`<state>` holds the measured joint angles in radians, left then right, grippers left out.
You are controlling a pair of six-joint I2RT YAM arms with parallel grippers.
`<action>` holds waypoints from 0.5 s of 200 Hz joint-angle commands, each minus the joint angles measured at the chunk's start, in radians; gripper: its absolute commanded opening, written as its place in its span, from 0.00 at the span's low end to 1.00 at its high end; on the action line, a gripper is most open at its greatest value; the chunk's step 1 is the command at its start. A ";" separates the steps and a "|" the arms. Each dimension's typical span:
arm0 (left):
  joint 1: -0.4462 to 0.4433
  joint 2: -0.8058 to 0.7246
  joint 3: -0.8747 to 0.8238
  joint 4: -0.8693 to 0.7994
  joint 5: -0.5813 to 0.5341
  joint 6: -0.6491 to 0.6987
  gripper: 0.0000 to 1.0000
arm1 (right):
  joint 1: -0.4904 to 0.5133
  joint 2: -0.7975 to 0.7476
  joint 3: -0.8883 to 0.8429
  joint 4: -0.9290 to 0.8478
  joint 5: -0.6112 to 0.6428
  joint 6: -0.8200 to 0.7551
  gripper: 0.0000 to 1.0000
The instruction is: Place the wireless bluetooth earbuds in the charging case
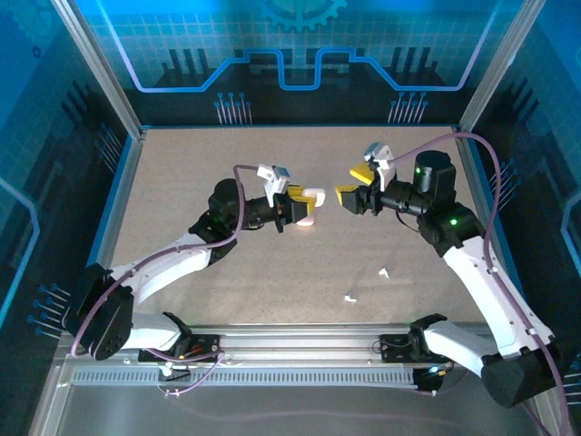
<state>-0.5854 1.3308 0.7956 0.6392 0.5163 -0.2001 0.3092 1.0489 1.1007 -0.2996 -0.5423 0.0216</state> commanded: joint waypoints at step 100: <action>0.000 0.007 -0.027 0.354 0.028 0.030 0.16 | -0.007 0.200 0.153 -0.063 -0.279 0.343 0.63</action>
<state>-0.5819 1.3342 0.7742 0.9199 0.5171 -0.1814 0.2989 1.2423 1.2251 -0.3500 -0.8024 0.3420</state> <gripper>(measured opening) 0.214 0.633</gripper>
